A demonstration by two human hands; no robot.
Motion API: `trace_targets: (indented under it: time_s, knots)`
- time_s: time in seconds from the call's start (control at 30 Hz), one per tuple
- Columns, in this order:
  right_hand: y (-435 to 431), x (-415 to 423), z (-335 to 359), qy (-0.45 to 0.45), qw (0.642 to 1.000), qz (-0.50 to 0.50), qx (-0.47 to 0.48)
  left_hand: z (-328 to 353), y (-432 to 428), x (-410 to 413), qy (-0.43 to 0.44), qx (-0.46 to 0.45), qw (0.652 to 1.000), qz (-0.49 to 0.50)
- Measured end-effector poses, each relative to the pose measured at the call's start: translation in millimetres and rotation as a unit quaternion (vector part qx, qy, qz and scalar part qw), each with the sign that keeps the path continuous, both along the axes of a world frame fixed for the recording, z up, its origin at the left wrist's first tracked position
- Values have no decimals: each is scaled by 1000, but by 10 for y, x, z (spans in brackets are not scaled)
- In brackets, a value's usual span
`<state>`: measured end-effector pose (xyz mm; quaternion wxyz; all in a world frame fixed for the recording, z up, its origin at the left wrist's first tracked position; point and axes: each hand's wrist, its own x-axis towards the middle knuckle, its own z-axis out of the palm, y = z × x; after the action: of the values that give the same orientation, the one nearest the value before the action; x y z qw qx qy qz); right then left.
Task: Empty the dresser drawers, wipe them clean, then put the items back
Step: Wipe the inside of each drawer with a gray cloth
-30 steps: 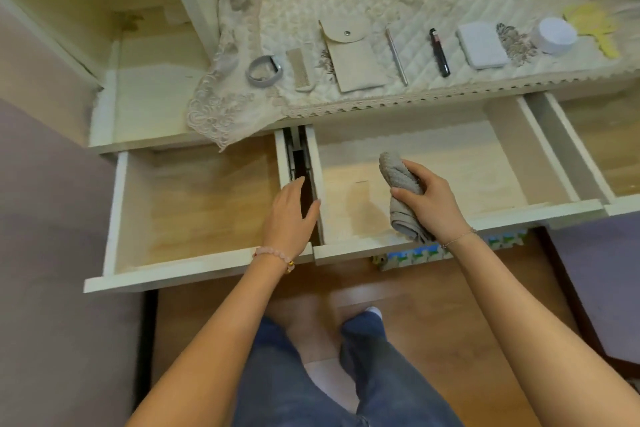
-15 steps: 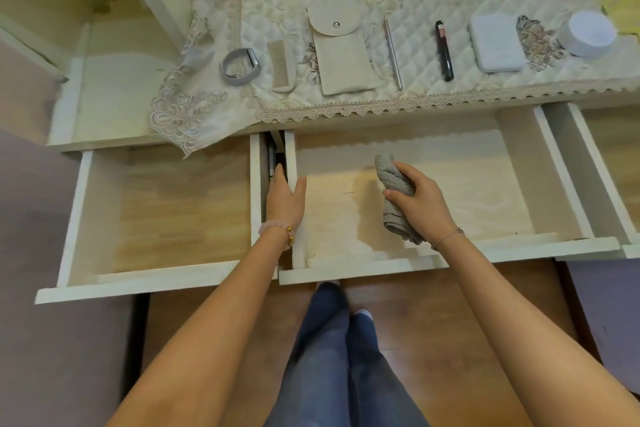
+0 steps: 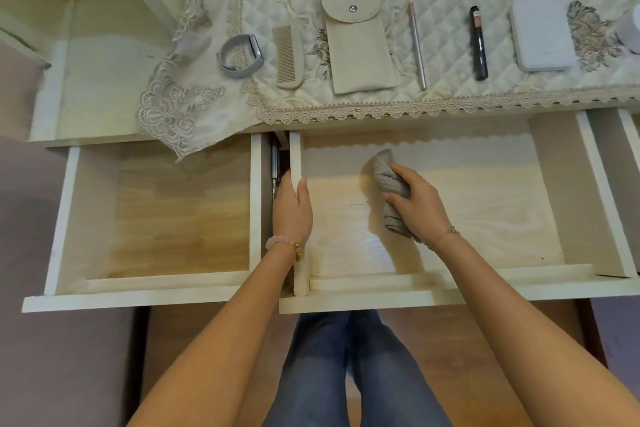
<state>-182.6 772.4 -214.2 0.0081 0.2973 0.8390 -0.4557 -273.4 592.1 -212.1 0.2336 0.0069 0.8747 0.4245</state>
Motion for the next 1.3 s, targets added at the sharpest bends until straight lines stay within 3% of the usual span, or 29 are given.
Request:
trace_targets:
  time_s: [0.37, 0.63, 0.73, 0.83, 1.1, 1.3]
  knots:
    - [144, -51, -5, 81, 994, 44, 64, 118, -30, 236, -18, 20, 999, 44]
    - [100, -162, -398, 39, 987, 142, 58, 83, -32, 273, 8, 18, 999, 46]
    - [-17, -237, -544, -9, 969, 210, 130, 36, -77, 274, 20, 12, 999, 22]
    - [-105, -354, -591, -5, 960, 214, 181, 1, -111, 279, 22, 40, 999, 17]
    - [-383, -817, -669, 61, 923, 323, 199, -105, -139, 276, 58, 39, 997, 18]
    - [-460, -894, -737, 79, 912, 330, 230, -153, -136, 258, 69, 25, 997, 17]
